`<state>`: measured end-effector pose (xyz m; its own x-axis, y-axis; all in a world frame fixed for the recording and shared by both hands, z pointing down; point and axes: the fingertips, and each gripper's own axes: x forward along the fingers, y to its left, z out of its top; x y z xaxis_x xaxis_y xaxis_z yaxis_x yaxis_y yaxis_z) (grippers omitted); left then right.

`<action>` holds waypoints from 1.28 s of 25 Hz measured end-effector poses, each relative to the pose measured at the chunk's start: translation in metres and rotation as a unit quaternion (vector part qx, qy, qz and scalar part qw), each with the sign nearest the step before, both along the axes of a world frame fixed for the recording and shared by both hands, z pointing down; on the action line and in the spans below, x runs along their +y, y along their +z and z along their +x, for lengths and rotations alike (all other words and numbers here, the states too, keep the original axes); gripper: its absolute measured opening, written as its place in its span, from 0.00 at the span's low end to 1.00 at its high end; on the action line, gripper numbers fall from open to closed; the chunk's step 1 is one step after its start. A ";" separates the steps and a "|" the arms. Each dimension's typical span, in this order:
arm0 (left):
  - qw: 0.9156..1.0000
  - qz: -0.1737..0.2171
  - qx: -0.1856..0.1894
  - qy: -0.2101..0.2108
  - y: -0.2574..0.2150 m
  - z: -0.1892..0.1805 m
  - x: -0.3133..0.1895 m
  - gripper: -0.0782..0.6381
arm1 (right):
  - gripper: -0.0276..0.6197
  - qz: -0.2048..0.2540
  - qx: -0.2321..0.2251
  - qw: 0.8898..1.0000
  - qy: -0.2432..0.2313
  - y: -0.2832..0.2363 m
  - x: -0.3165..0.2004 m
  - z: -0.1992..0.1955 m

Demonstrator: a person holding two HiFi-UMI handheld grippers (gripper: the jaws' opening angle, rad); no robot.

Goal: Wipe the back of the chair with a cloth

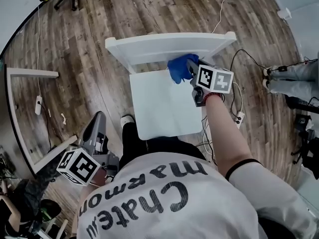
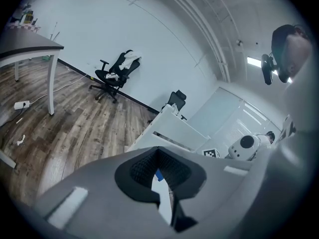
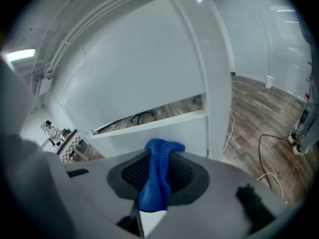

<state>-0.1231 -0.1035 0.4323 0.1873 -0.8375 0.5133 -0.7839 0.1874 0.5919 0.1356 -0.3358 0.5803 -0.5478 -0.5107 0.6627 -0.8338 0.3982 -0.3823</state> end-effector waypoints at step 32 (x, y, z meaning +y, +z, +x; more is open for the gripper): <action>0.992 0.095 -0.015 0.077 -0.057 -0.001 0.012 0.12 | 0.18 0.202 -0.090 0.962 0.159 -0.176 0.045 0.101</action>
<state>-0.1244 -0.0911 0.3756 0.3076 -0.8822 0.3565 -0.8129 -0.0489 0.5803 0.2366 -0.2910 0.4043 -0.4080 -0.8677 0.2840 -0.8733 0.2802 -0.3985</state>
